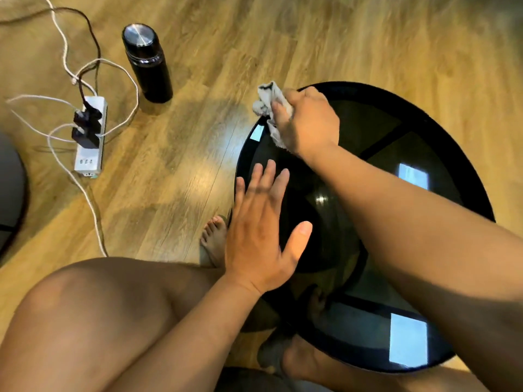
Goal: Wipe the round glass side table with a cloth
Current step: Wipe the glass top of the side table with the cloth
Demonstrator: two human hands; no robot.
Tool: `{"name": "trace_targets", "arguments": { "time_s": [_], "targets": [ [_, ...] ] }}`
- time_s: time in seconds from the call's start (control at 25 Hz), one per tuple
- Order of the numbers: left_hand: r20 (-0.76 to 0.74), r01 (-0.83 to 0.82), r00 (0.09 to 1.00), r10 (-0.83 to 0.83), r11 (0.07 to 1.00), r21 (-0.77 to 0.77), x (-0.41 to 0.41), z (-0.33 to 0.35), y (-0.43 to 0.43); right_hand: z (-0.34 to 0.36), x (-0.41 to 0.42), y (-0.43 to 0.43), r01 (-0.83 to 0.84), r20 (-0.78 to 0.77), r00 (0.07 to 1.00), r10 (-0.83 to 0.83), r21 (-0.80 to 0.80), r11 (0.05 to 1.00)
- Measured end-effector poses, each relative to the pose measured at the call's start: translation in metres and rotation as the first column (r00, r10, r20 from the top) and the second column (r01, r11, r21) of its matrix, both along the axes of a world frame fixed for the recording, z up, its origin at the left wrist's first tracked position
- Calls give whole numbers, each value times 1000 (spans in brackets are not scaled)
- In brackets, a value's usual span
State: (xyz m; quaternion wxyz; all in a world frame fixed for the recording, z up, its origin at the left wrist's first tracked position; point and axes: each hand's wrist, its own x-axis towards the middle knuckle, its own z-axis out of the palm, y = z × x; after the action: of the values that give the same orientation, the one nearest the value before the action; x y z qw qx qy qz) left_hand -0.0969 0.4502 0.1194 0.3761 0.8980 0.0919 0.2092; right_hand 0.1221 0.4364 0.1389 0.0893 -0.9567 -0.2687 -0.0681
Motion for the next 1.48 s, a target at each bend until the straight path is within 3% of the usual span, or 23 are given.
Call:
{"name": "trace_targets", "arguments": {
  "time_s": [0.08, 0.16, 0.28, 0.4, 0.48, 0.56, 0.72, 0.92, 1.08, 1.24, 1.32, 1.4, 1.48],
  "targets": [
    [-2, 2, 1000, -2, 1000, -5, 0, 4, 1, 2, -32, -12, -66, -15, 998, 67, 51, 997],
    [-12, -8, 1000, 8, 1000, -14, -1, 7, 1, 10, -78, -38, -243, -94, 963, 254, 117, 963],
    [-14, -7, 1000, 7, 1000, -15, -3, 10, -1, 21, -158, -126, -375, -193, 897, 398, 146, 916],
    [-40, 23, 999, -22, 999, 41, -4, 9, 0, 27, -213, -213, -516, -254, 817, 518, 79, 853],
    [-60, 46, 997, -41, 996, 80, -4, 8, -1, 23, -202, -230, -602, -206, 779, 592, 15, 798],
    [-64, 56, 997, -50, 994, 93, -5, 8, -1, 19, -157, -201, -565, -130, 818, 560, 0, 825],
    [-49, 55, 997, -52, 996, 64, -4, 5, -1, 13, -15, -113, -271, 25, 962, 270, 45, 962],
    [-50, 21, 999, -20, 999, 24, -1, 3, 2, 3, 101, -53, 32, -3, 999, -32, -2, 999],
    [-82, 24, 996, -21, 999, 46, -1, 8, 1, 15, 35, -80, -56, -48, 997, 59, 60, 997],
    [-122, 47, 992, -34, 993, 106, -2, 10, 1, 18, -147, -191, -243, -168, 953, 252, 73, 967],
    [-162, 87, 985, -57, 979, 186, -3, 11, 0, 22, -234, -251, -343, -198, 922, 332, -21, 939],
    [-183, 119, 980, -75, 962, 247, -2, 10, -1, 21, -243, -279, -434, -191, 888, 418, -49, 900],
    [-188, 137, 978, -90, 957, 256, -3, 9, -2, 18, -190, -259, -403, -94, 912, 400, -19, 915]
  ]
}}
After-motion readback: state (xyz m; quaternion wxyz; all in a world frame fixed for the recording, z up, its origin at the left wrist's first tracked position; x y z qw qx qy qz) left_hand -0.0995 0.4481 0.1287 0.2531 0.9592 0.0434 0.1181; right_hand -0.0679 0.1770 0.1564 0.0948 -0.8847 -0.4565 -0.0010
